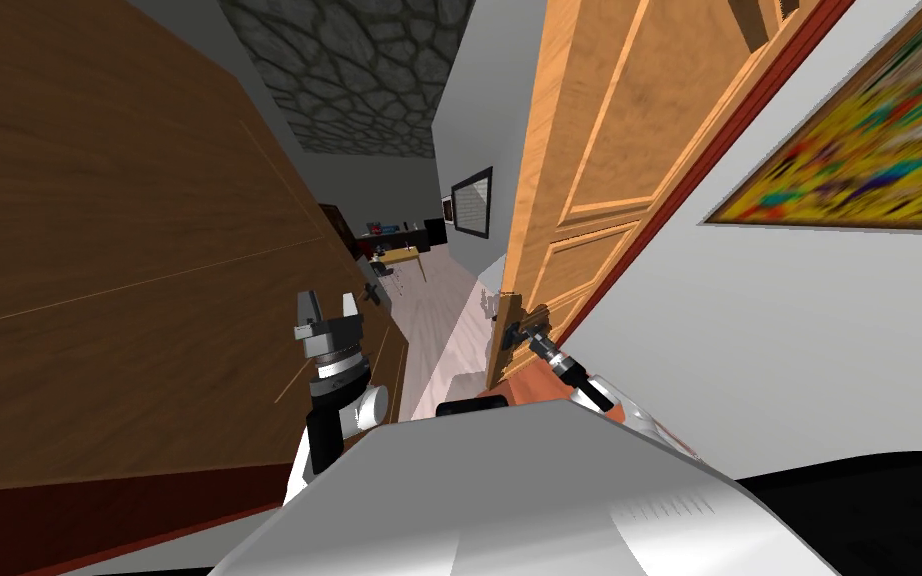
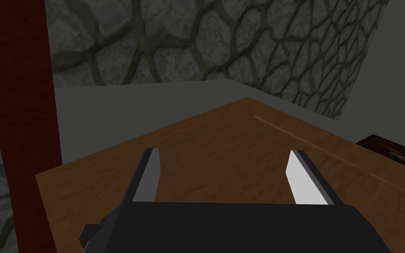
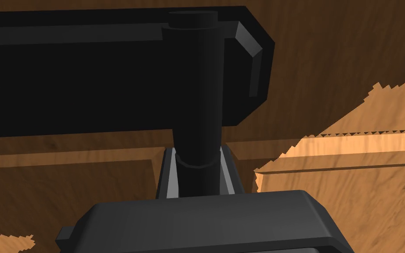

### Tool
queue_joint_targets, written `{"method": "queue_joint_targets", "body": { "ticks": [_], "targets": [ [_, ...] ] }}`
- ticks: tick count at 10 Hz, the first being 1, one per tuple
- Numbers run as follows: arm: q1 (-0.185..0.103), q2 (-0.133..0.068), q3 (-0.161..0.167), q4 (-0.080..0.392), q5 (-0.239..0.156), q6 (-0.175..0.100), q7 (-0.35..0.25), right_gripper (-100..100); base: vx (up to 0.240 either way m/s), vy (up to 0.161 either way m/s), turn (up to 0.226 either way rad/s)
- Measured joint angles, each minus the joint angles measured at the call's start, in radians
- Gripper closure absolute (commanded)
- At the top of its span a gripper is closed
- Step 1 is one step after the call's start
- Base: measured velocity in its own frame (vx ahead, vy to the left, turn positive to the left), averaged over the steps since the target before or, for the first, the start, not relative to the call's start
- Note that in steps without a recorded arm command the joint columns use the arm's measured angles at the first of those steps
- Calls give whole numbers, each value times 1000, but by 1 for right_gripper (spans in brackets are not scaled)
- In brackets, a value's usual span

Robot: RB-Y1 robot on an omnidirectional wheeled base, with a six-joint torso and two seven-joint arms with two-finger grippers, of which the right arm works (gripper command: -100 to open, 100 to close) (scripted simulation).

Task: Push the door open

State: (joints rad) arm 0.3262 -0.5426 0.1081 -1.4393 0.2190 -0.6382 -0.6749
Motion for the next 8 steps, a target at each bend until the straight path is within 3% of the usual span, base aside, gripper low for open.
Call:
{"method": "queue_joint_targets", "body": {
  "ticks": [4, 8],
  "targets": [
    [-2, 0, 0, 0, 0, 1, 0, 100, 30, 16, -7],
    [-30, 36, -17, 42, -12, 31, 37, 100, 148, 82, -17]
  ]
}}
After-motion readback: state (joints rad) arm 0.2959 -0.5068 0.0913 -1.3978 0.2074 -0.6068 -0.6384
